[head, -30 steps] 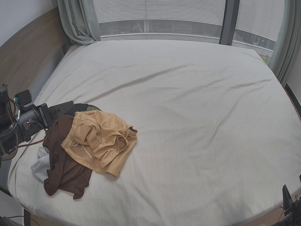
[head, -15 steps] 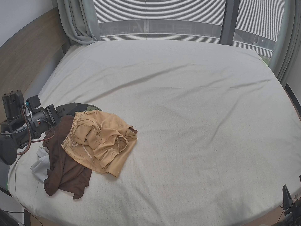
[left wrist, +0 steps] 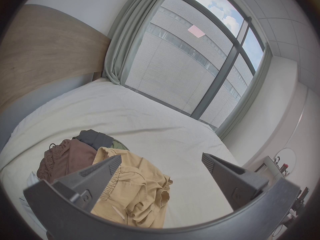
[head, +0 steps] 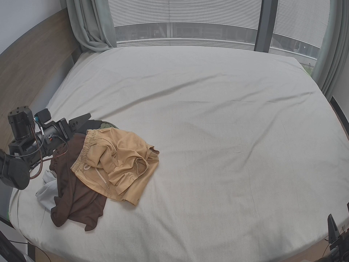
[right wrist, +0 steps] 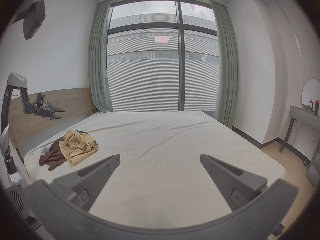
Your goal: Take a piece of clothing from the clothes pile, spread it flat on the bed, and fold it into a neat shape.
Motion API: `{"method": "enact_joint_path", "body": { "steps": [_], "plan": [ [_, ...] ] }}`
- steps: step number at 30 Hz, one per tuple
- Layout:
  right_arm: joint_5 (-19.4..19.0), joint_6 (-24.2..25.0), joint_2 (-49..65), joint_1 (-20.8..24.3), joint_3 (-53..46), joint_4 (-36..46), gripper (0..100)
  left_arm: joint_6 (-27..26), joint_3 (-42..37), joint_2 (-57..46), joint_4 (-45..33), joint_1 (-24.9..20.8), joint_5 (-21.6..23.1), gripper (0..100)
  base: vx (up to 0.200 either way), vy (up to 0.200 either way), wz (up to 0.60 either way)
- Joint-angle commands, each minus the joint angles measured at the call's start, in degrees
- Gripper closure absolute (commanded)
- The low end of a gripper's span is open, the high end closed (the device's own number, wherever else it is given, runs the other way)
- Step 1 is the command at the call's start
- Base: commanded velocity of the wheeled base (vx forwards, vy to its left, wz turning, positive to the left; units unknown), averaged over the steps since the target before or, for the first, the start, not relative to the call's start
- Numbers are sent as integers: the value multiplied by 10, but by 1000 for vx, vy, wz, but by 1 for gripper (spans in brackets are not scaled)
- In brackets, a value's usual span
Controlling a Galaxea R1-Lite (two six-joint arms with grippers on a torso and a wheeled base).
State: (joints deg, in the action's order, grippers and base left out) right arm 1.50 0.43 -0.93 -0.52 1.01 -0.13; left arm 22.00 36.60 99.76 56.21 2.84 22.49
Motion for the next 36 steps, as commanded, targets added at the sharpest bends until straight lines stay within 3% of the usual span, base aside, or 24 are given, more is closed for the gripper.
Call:
{"method": "enact_joint_path", "body": {
  "steps": [1,36],
  "plan": [
    [0,0,8,0,-10,0,0,-2,0,33,7,11,6,0,0,0,0],
    [4,5,8,0,-10,0,0,23,60,163,9,74,102,0,0,0,0]
  ]
}}
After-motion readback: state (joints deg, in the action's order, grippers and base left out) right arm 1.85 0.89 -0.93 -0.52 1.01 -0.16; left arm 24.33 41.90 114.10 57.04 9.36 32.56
